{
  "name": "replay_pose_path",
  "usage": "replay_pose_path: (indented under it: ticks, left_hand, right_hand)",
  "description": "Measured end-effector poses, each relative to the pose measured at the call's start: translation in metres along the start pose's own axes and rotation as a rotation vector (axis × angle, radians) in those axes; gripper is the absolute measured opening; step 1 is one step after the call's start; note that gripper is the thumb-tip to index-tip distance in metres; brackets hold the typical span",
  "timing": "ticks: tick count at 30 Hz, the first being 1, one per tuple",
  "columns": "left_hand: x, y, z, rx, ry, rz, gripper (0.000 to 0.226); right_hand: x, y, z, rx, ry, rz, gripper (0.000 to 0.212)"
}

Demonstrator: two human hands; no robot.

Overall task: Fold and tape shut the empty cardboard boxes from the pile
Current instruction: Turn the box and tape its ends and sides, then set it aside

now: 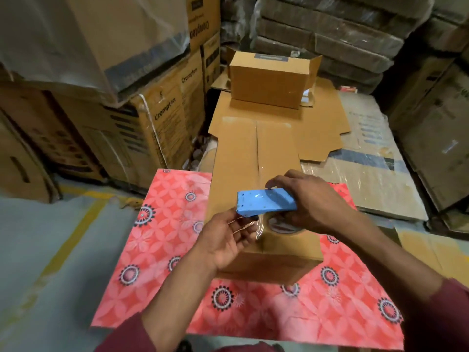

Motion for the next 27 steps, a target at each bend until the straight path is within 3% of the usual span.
replay_pose_path:
  ticks: [6,10,13,18,22,27]
  left_hand:
    - [0.010,0.067,-0.001,-0.372,-0.216,-0.302,0.019]
    - [0.025,0.098,0.009,-0.393,-0.218,-0.383,0.024]
    - [0.032,0.125,0.015,-0.348,-0.163,-0.442,0.024]
    - [0.025,0.138,0.020,-0.343,-0.130,-0.432,0.019]
    - [0.014,0.141,0.021,-0.393,-0.210,-0.465,0.033]
    - [0.016,0.142,0.026,-0.476,-0.368,-0.577,0.035]
  right_hand:
    - [-0.006,-0.037,0.022,-0.007,0.089,0.249,0.073]
    - [0.004,-0.039,0.019,0.026,0.122,0.340,0.081]
    - [0.016,-0.029,-0.004,0.101,0.063,0.360,0.089]
    - [0.025,-0.032,-0.012,0.106,0.059,0.380,0.082]
    - [0.023,-0.035,-0.005,0.162,0.074,0.354,0.081]
    - [0.025,-0.033,0.004,0.148,0.059,0.334,0.079]
Point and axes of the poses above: each hand's wrist, its own x-axis away from the middle knuckle, its own y-axis out of the back of the hand, z = x × y, the point moved 4 cm from there along -x, towards the middle knuckle, and after that the axes turned 10 degrees about -x, right-handed, at the moved point
